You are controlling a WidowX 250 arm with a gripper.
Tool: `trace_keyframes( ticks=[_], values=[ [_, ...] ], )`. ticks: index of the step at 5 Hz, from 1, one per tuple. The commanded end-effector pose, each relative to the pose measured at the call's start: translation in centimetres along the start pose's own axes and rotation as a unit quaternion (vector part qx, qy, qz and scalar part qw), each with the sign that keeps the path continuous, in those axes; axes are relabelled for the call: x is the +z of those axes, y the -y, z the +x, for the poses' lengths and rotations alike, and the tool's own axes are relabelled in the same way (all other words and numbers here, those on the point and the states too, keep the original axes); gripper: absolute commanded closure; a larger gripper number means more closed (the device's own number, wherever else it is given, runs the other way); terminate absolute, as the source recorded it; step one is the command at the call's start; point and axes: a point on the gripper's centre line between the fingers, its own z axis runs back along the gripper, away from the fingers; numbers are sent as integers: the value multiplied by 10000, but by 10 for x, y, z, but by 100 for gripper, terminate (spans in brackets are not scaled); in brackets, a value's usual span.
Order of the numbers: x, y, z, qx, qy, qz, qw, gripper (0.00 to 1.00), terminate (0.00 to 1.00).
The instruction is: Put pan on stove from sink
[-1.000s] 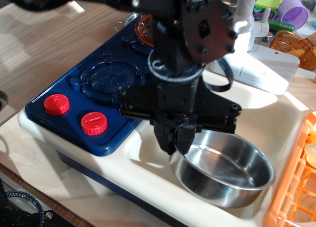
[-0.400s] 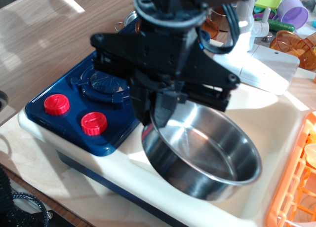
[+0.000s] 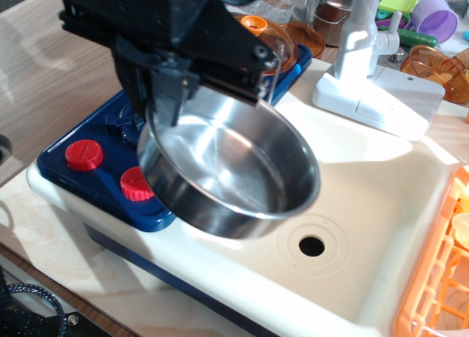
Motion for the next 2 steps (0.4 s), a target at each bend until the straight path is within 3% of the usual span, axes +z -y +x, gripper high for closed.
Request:
trace_keyframes(
  ticks=[1,2],
  values=[
    [1,-34,32,-227,561,-131,9981,100,0],
    [-12,-53,57,-556,568,-397,9960,100,100]
  ],
)
